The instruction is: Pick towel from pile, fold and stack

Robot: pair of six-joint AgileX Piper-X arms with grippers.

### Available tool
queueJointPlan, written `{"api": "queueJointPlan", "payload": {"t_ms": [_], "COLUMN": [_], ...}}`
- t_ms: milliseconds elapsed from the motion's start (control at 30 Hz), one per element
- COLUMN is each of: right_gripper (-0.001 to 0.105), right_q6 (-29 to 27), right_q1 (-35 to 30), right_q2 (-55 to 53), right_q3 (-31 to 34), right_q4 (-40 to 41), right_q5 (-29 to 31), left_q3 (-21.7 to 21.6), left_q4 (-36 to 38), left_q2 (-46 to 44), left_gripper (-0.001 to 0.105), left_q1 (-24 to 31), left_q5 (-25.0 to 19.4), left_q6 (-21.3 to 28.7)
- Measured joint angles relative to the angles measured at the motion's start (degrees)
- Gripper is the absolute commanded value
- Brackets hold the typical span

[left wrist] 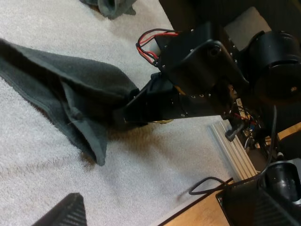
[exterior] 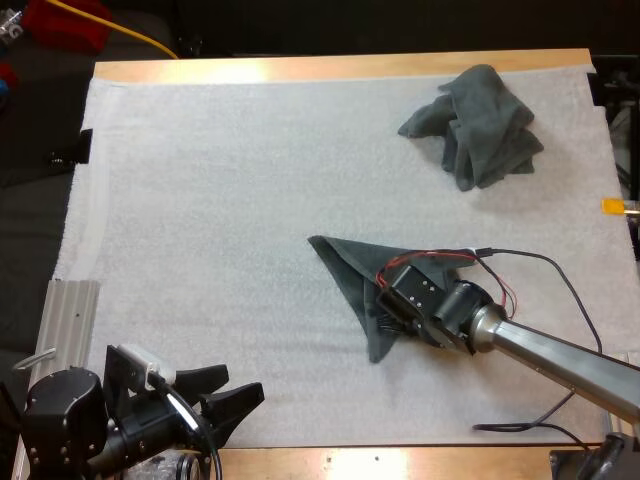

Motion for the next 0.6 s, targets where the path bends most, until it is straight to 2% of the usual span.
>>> {"api": "queueJointPlan", "payload": {"t_ms": [167, 433, 500, 600], "right_gripper": [0.028, 0.026, 0.02, 0.0], "right_q6": [0.0, 0.0, -0.3, -2.9], "right_q1": [0.0, 0.0, 0.0, 0.0], "right_q2": [0.0, 0.0, 0.0, 0.0], "right_q3": [0.0, 0.0, 0.0, 0.0], "right_q4": [1.1, 2.5, 3.3, 4.1], "right_q5": [1.3, -0.5, -0.8, -2.0], "left_q3": [0.0, 0.0, 0.0, 0.0], "left_q4": [0.0, 0.0, 0.0, 0.0], "left_q2": [0.0, 0.0, 0.0, 0.0], "left_gripper": [0.07, 0.07, 0.07, 0.07], "left_q1": [0.0, 0.0, 0.0, 0.0], "left_q5": [0.0, 0.0, 0.0, 0.0], "left_q6": [0.0, 0.0, 0.0, 0.0]}}
